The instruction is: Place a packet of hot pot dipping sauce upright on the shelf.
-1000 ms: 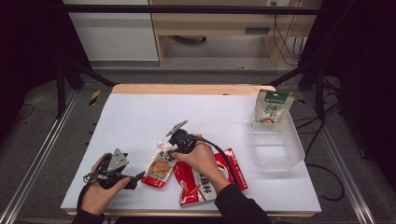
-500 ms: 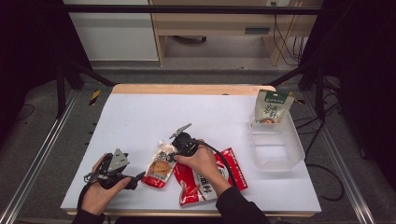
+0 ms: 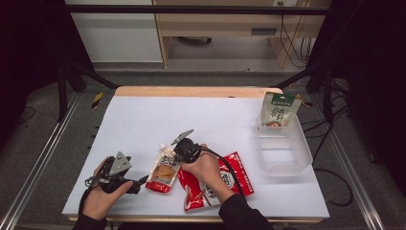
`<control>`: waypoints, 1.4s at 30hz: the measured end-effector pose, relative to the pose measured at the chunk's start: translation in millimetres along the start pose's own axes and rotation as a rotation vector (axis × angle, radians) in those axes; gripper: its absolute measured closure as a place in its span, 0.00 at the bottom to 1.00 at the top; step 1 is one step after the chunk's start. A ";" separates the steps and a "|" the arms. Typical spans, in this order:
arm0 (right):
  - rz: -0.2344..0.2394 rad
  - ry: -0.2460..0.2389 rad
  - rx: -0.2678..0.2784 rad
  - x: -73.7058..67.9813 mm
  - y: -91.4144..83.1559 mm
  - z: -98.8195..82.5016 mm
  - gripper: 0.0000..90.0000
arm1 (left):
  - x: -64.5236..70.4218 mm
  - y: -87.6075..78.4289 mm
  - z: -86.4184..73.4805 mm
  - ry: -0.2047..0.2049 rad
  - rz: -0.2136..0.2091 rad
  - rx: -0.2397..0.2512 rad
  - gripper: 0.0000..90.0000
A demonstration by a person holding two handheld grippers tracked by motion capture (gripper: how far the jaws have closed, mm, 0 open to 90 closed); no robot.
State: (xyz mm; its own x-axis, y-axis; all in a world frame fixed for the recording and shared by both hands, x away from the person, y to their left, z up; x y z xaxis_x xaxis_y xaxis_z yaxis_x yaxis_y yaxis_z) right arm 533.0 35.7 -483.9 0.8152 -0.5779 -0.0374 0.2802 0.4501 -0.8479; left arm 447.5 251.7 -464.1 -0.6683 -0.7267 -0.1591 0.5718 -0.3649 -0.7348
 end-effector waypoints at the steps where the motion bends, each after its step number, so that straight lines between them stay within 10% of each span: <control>1: 0.003 0.002 0.012 -0.8 -3.4 2.3 0.99 | -1.3 -1.4 0.4 0.001 -0.002 0.004 0.10; 9: -0.013 -0.100 0.117 -9.3 -42.6 20.8 1.00 | -14.2 -19.6 25.9 0.033 0.007 0.051 0.20; 26: -0.029 -0.297 0.226 -52.6 -86.9 45.2 1.00 | -29.8 -16.2 50.2 0.067 -0.120 0.074 0.25; 37: -0.024 -0.323 0.226 -57.0 -96.7 36.9 1.00 | -21.6 -25.6 58.8 0.057 -0.240 0.144 0.74; 42: -0.040 -0.319 0.215 -55.2 -102.8 30.4 1.00 | -4.3 -33.9 67.6 0.096 -0.244 0.134 0.80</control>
State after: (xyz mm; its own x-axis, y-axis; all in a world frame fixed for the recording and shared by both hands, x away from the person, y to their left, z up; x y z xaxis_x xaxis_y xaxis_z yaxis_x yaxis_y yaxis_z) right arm 474.6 42.0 -378.6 0.9085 -0.3727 0.1888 0.3877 0.5835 -0.7136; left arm 463.1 227.8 -393.9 -0.8323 -0.5516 -0.0546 0.4417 -0.6006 -0.6665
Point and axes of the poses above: each handheld gripper's, and its own axes: y roughly forward along the jaws, z roughly out of its top, x roughly to its right, the point moved 3 cm from there along y, roughly forward along the jaws, and after that the axes turned 8 degrees about -x, right-handed, at the moved point
